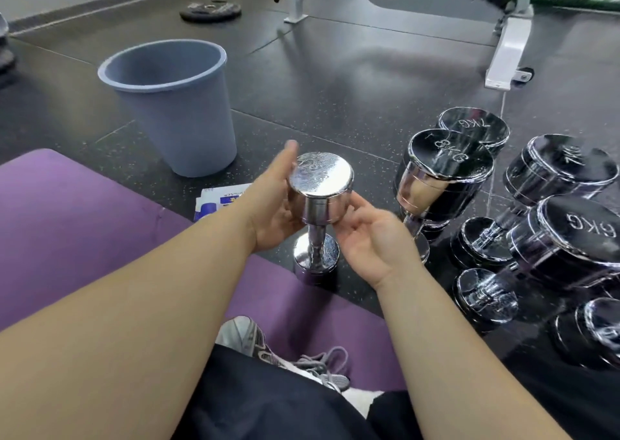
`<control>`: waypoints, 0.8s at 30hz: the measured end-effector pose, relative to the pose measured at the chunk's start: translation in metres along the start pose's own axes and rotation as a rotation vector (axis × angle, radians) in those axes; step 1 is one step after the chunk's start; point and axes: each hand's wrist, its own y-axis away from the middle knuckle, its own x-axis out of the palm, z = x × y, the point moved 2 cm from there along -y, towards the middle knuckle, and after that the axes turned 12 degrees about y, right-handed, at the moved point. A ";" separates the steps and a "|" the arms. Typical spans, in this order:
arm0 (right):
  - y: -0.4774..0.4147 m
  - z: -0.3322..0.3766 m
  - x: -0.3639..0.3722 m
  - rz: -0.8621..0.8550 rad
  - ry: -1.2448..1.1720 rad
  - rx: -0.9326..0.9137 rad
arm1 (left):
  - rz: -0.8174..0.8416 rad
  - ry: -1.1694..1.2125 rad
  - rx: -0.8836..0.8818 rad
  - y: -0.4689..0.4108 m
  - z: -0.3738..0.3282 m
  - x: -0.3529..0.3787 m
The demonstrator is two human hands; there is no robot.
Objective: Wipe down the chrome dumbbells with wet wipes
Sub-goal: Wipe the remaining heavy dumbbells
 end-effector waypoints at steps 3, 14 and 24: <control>0.002 -0.014 0.005 0.031 0.090 -0.061 | 0.013 -0.043 -0.031 0.006 -0.001 -0.019; -0.037 -0.010 0.014 -0.126 0.434 -0.182 | -0.043 -0.598 0.215 -0.022 0.008 -0.025; -0.082 -0.021 -0.014 -0.331 0.946 -0.104 | -0.168 -1.162 0.094 -0.078 0.032 -0.031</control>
